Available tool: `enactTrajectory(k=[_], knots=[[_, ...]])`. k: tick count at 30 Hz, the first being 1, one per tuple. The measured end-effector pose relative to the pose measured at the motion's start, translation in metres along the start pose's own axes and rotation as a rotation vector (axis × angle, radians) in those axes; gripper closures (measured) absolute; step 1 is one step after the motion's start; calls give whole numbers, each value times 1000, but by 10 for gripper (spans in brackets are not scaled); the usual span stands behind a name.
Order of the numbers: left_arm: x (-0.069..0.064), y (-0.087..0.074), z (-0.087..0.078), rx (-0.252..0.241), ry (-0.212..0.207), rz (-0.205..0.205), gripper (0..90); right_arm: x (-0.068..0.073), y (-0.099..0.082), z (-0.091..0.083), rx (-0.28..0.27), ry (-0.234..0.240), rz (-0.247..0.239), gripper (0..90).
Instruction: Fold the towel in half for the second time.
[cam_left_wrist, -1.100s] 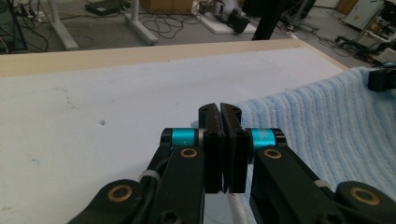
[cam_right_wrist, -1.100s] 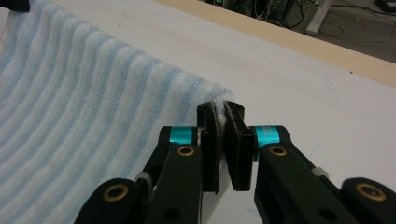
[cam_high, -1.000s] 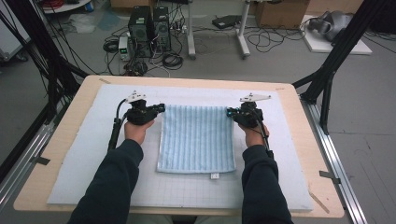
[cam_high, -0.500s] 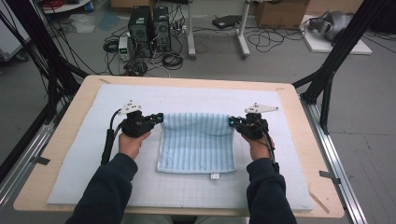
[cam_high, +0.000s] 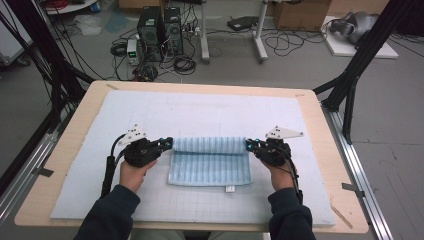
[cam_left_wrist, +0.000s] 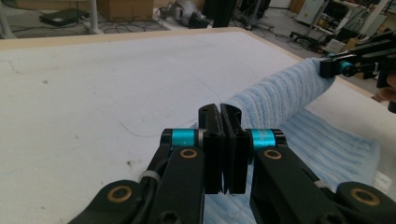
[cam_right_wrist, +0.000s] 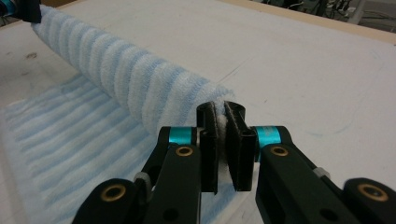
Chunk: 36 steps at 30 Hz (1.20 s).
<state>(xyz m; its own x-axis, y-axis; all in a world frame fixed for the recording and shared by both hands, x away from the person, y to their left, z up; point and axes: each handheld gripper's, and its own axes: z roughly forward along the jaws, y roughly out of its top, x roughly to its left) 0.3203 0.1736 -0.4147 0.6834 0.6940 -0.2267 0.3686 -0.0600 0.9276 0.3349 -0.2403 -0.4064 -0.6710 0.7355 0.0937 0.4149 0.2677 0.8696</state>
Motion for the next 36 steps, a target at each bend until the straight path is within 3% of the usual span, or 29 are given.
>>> enactTrajectory(k=[8, 23, 36], knots=[[-12, -18, -9, 41, -22, 14, 874, 10, -19, -9, 2, 8, 5, 838], [-19, -38, -19, 86, -53, -1, 874, 25, -44, -18, 24, 24, 14, 822], [-24, -50, -31, 125, -84, 13, 871, 43, -58, -29, 41, 28, -42, 807]])
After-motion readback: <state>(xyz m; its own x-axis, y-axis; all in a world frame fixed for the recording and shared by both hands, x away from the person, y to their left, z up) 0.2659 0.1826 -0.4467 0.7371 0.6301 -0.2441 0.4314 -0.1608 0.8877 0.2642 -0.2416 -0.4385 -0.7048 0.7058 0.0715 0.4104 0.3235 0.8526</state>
